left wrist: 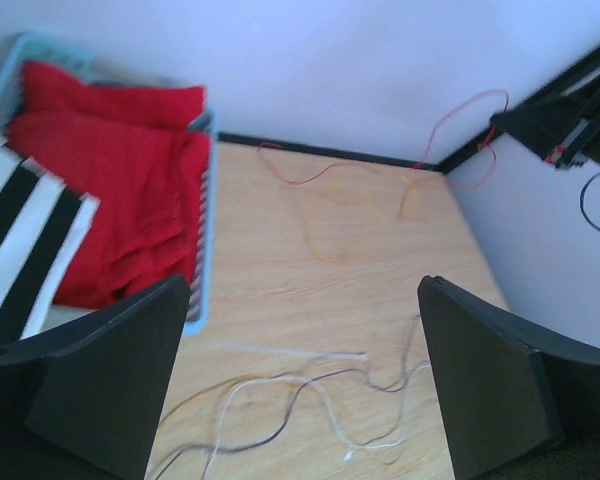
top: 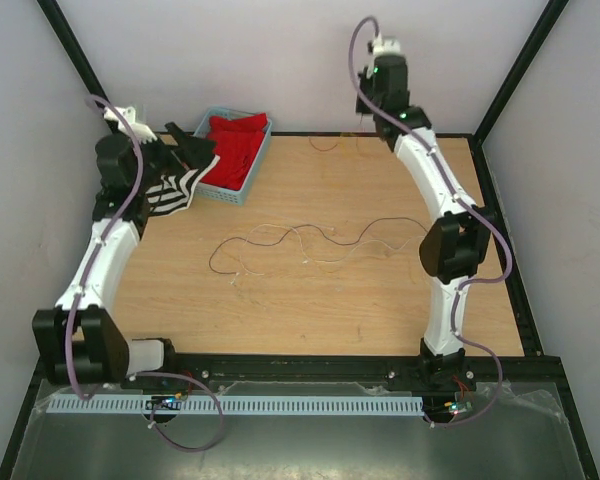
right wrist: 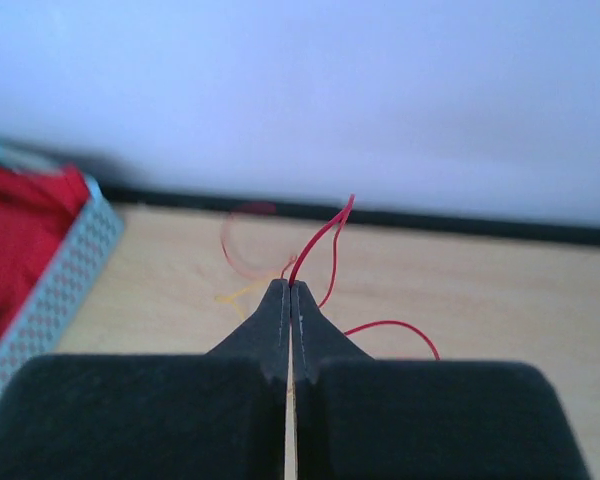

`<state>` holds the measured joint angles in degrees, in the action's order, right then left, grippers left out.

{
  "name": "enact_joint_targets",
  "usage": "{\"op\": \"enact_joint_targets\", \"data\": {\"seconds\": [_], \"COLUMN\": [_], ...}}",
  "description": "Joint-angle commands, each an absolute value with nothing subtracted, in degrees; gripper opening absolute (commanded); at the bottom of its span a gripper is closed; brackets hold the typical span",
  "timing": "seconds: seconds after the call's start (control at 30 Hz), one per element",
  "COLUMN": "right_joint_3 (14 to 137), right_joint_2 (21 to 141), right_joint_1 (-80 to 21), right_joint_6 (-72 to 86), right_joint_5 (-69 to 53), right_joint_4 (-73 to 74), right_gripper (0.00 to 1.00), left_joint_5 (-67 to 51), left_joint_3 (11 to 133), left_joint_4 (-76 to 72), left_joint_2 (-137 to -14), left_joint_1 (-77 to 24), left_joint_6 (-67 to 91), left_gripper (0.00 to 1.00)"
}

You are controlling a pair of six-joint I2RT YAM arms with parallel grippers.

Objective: Zip-tie the wires
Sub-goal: Pick up the cable at the center of the board.

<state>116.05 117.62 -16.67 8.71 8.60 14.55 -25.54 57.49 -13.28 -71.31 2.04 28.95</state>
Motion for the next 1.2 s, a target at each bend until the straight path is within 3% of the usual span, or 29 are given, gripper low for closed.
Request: {"op": "enact_joint_targets", "data": {"seconds": [0.0, 0.2, 0.67, 0.9, 1.17], "right_joint_3": [132.4, 142.8, 135.2, 129.2, 125.2], "right_joint_2": [117.4, 117.5, 109.2, 101.6, 96.2], "right_joint_1": [-14.8, -12.6, -10.4, -10.4, -10.4], "right_joint_6": [4.1, 3.0, 2.1, 3.7, 6.7], "right_joint_5": [11.3, 8.3, -0.7, -4.7, -16.5], "right_joint_4": [20.6, 20.7, 20.4, 20.5, 20.7], "right_gripper": [0.00, 0.00, 0.00, 0.00, 0.00], "left_joint_5": [-40.4, -40.2, -33.7, -31.5, -30.8], "left_joint_3": [64.9, 72.6, 90.3, 87.9, 78.6], "left_joint_4": [-19.7, -21.0, -23.7, -28.6, -33.2], "left_joint_2": [-77.9, -87.3, -109.8, -113.1, -107.2], "left_joint_1": [1.4, -7.1, -20.8, -22.6, -22.6], "left_joint_6": [32.0, 22.0, 13.3, 14.6, 15.7], "left_gripper": [0.99, 0.99, 0.99, 0.99, 0.99]}}
